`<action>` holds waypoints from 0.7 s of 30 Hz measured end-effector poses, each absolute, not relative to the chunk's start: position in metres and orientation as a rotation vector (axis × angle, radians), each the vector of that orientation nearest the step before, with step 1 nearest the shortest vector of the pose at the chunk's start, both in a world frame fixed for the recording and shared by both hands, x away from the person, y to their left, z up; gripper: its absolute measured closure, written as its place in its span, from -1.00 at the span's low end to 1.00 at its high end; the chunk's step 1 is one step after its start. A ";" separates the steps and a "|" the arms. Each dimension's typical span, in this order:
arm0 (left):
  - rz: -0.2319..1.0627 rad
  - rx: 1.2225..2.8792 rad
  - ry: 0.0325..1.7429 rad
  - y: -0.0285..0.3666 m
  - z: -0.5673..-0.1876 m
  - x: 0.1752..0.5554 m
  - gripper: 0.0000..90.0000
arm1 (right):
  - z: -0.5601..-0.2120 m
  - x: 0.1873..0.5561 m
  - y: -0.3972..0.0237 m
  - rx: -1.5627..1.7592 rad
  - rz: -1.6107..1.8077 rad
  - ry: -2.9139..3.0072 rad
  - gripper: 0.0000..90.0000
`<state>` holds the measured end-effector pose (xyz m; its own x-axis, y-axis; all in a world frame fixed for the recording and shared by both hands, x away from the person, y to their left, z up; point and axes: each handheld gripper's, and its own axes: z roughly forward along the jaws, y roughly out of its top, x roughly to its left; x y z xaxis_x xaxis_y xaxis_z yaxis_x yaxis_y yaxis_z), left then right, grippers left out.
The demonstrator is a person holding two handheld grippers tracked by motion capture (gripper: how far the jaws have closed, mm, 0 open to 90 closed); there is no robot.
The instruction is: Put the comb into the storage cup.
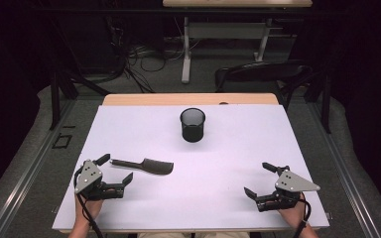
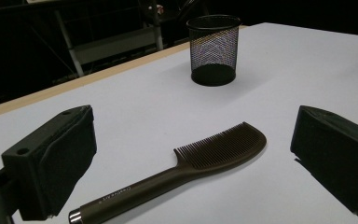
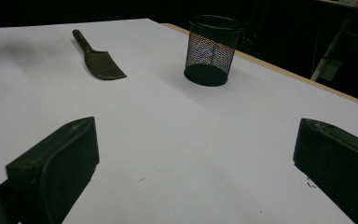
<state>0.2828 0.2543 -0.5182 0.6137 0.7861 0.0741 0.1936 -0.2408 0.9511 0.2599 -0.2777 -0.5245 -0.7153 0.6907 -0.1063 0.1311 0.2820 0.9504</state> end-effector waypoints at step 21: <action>0.700 1.833 0.818 0.253 -0.513 0.301 -0.99 | -0.527 0.262 -0.277 0.751 1.441 2.049 -1.00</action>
